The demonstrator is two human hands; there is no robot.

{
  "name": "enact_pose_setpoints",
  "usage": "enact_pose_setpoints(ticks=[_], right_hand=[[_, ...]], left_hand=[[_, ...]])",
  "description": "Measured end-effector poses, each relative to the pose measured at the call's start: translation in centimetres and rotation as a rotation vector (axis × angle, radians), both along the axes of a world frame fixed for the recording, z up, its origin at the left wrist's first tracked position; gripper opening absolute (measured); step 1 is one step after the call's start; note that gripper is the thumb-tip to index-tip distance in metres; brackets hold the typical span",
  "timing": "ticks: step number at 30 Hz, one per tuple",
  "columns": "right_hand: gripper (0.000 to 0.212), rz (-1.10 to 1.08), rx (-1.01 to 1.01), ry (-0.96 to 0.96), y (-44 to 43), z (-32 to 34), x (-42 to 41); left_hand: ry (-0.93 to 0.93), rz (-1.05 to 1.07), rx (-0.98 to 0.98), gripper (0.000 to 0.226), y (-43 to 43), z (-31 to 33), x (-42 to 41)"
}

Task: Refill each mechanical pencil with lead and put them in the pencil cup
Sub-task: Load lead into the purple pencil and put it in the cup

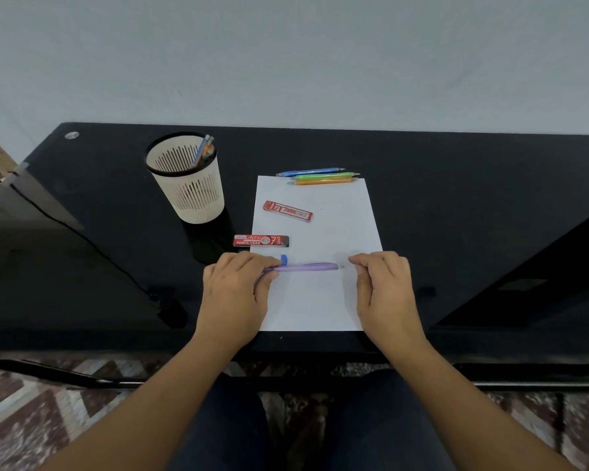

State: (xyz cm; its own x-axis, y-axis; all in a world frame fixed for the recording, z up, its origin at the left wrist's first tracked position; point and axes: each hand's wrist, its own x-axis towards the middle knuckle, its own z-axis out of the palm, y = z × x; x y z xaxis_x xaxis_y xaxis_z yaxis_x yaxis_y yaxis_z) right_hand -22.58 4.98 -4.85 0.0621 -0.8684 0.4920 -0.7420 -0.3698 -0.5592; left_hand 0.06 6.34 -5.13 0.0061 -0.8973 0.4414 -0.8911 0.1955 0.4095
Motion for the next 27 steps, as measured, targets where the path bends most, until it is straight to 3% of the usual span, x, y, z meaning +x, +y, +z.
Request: enact_pose_setpoints(ticks=[13, 22, 27], right_hand=[[0.016, -0.05, 0.045, 0.07, 0.13, 0.12, 0.24], [0.031, -0.121, 0.095, 0.276, -0.05, -0.14, 0.26], [0.033, -0.09, 0.157, 0.253, -0.11, 0.5, 0.47]], left_hand=[[0.027, -0.02, 0.033, 0.02, 0.02, 0.16, -0.01], [0.027, -0.002, 0.069, 0.023, 0.01, 0.25, -0.07], [0.023, -0.006, 0.061, 0.023, -0.02, 0.14, 0.03]])
